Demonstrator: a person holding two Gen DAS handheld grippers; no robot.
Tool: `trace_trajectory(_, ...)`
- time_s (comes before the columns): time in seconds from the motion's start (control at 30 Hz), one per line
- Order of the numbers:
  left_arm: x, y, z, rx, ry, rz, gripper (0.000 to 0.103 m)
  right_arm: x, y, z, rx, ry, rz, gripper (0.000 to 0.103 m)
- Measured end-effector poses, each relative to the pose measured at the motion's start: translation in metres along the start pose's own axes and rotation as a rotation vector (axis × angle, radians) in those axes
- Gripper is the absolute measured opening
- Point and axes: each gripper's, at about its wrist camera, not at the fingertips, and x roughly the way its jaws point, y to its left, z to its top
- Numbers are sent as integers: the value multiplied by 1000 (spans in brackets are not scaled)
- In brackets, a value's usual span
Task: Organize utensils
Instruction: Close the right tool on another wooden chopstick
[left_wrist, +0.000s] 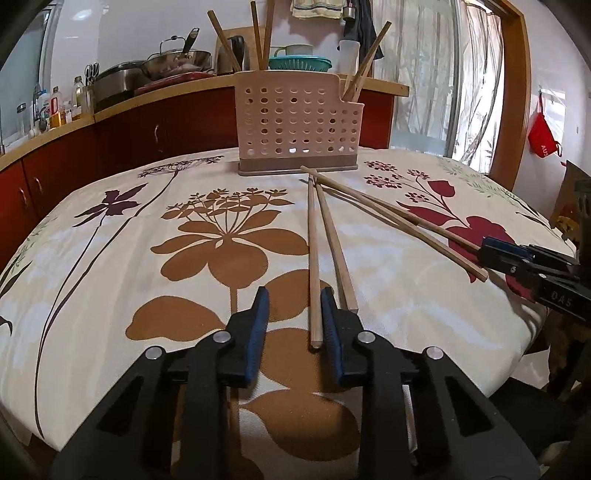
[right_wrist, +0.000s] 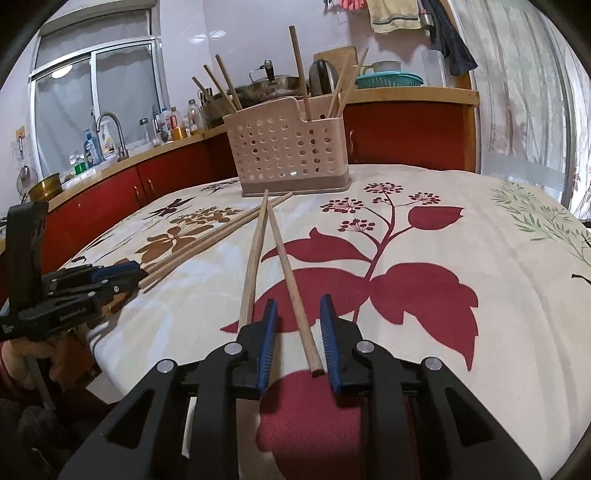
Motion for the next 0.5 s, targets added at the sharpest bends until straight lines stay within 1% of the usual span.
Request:
trace_trajectory(0.13, 0, -1, -1, 4, -6, -3, 25, -5, -4, -4, -1, -14, 12, 25)
trace_trajectory(0.2, 0, -2, -1, 8, -8, -3, 23, -7, -6, -4, 1, -15, 12, 21)
trace_trajectory(0.23, 0, -2, -1, 9, -8, -5, 21, -7, -6, -5, -1, -15, 5, 17)
trace_trajectory(0.27, 0, -3, -1, 10, -8, -7, 18, -7, -6, -4, -1, -14, 0, 13)
trace_trajectory(0.3, 0, -4, -1, 12, -8, -13, 16, -8, -7, -4, 1, -13, -3, 12)
trace_trajectory(0.37, -1, -5, -2, 17, -8, -19, 10, -9, -7, -5, -2, -14, -9, 7)
trace_trajectory(0.43, -1, -6, -2, 23, -7, -29, 6, -9, -6, -5, -6, -10, -13, 7)
trace_trajectory(0.5, -1, -6, -1, 25, -4, -31, 6, -10, -6, -4, -6, -7, -14, 7)
